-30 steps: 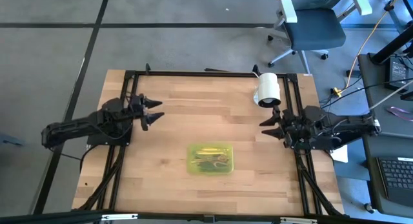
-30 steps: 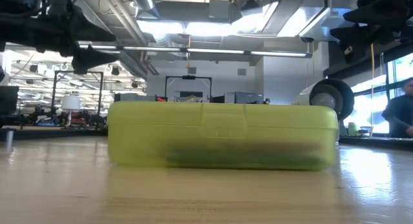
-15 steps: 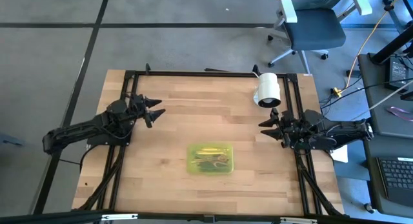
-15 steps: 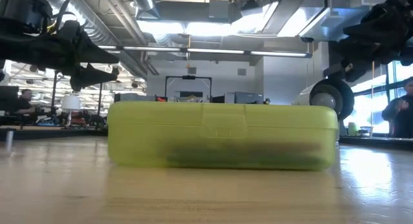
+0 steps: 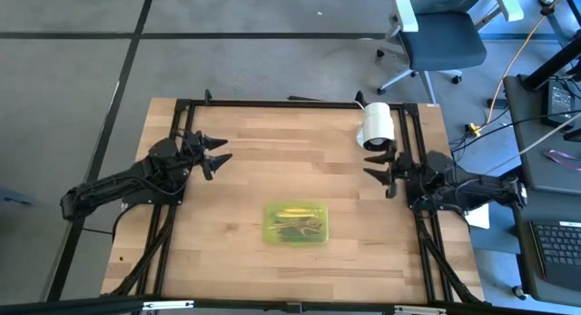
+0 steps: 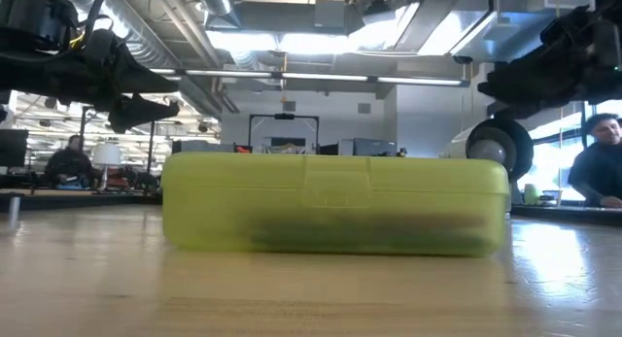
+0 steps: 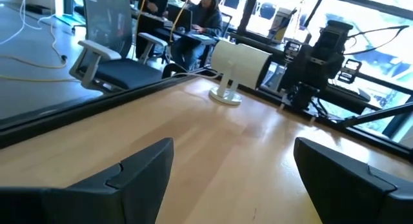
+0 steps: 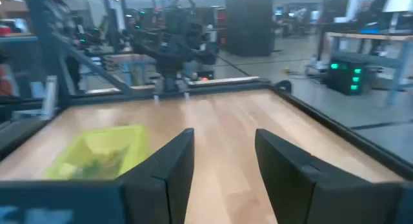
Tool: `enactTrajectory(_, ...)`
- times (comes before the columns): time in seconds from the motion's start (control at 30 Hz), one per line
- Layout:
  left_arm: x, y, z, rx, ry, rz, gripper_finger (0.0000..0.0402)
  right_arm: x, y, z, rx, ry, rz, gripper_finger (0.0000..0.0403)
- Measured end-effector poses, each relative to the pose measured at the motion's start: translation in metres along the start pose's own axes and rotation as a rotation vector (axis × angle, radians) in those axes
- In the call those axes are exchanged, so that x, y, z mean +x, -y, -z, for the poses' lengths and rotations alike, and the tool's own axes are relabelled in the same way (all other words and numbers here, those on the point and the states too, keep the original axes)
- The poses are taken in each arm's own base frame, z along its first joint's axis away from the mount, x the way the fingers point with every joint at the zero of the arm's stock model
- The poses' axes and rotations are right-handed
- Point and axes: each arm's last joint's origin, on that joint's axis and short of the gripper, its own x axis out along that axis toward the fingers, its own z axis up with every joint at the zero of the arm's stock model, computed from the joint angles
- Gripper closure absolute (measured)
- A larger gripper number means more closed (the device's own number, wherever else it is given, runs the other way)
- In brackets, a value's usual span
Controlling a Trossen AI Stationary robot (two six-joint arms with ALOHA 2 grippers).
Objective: Pick & place school supplies into a supply box
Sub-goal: Return to Home Position
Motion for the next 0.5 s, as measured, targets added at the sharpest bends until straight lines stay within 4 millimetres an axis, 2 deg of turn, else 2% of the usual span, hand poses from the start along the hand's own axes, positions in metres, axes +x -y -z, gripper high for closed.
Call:
enactTrajectory(0.2,0.0000,-0.0001,0.0000,0.018,0.000,-0.004,0.0090,0.0000,0.0067,-0.0002,-0.007,0.001,0.071,0.0234)
enactTrajectory(0.5,0.0000,-0.0002,0.0001,0.014,0.000,-0.005,0.0090,-0.0001,0.0073,-0.0002,-0.004,0.002,0.078,0.0234)
